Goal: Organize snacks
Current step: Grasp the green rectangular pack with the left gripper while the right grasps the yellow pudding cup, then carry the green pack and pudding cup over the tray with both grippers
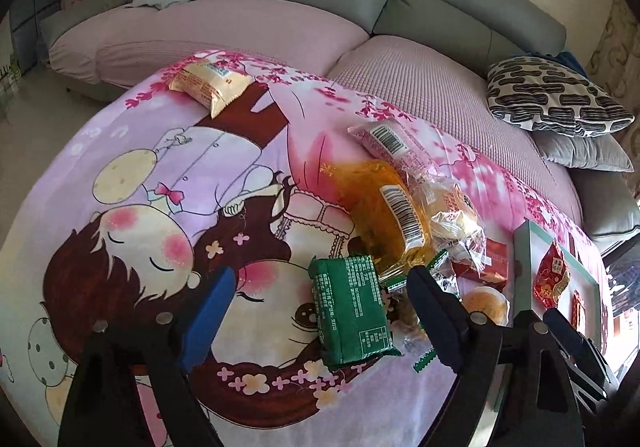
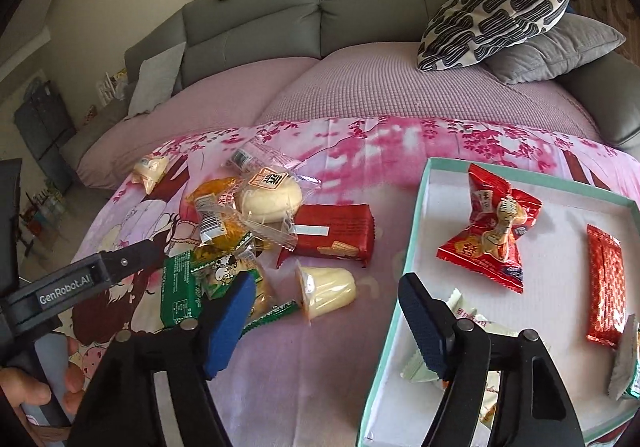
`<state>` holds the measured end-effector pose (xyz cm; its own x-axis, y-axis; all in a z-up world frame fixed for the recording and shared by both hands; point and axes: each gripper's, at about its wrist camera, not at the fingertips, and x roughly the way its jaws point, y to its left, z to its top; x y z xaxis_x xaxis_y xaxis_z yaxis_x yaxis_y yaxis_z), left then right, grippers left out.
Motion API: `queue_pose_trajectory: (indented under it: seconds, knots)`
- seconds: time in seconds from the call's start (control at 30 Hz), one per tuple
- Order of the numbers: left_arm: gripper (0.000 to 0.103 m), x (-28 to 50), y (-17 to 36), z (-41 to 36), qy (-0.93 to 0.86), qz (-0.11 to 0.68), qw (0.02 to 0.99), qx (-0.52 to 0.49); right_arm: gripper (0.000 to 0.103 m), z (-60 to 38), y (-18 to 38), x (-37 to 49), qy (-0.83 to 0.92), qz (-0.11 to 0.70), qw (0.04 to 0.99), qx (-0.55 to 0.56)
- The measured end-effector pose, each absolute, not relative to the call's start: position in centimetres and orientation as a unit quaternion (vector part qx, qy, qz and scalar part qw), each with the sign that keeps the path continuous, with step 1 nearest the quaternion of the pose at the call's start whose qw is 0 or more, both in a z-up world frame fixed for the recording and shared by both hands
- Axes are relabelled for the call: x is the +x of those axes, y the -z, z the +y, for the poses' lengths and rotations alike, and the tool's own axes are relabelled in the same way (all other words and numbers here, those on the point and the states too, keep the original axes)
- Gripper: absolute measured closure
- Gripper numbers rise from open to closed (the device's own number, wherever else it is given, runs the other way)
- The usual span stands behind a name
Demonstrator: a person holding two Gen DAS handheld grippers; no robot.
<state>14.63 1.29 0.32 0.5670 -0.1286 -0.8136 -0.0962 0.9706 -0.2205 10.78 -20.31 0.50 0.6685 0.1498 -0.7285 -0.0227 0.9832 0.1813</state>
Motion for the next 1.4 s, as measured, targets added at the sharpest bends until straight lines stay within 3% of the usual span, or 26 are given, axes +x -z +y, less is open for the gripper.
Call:
queue_pose_trajectory:
  seconds: [0.07,0.17,0.23,0.47,0.53,0.67,1.4]
  knots:
    - [0.017,15.0,0.5,0.9,0.017,0.475,0.871,-0.121,0.040,-19.9,0.1,11.2,-0.050,0.411,0.907,0.075]
    - [0.018,15.5,1.7,0.2,0.025,0.490,0.863,-0.118,0.042,-19.5,1.0,11.9,-0.052,0.419,0.903,0.071]
    - [0.032,15.8,2.3,-0.1,0.032,0.499,0.858,-0.117,0.044,-19.3,1.7,12.3,-0.050,0.426,0.901,0.066]
    - [0.048,16.2,3.8,-0.8,0.034,0.513,0.852,-0.104,0.053,-18.6,2.8,13.3,-0.044,0.432,0.900,0.047]
    - [0.057,16.2,3.7,-0.9,0.035,0.511,0.853,-0.102,0.057,-18.6,3.0,13.3,-0.043,0.433,0.899,0.044]
    - [0.060,16.2,3.7,-0.8,0.035,0.508,0.854,-0.102,0.062,-18.8,3.0,13.2,-0.041,0.433,0.899,0.044]
    - [0.061,14.6,-0.4,-0.6,0.022,0.456,0.884,-0.107,0.062,-21.6,-1.1,10.8,-0.047,0.388,0.916,0.089]
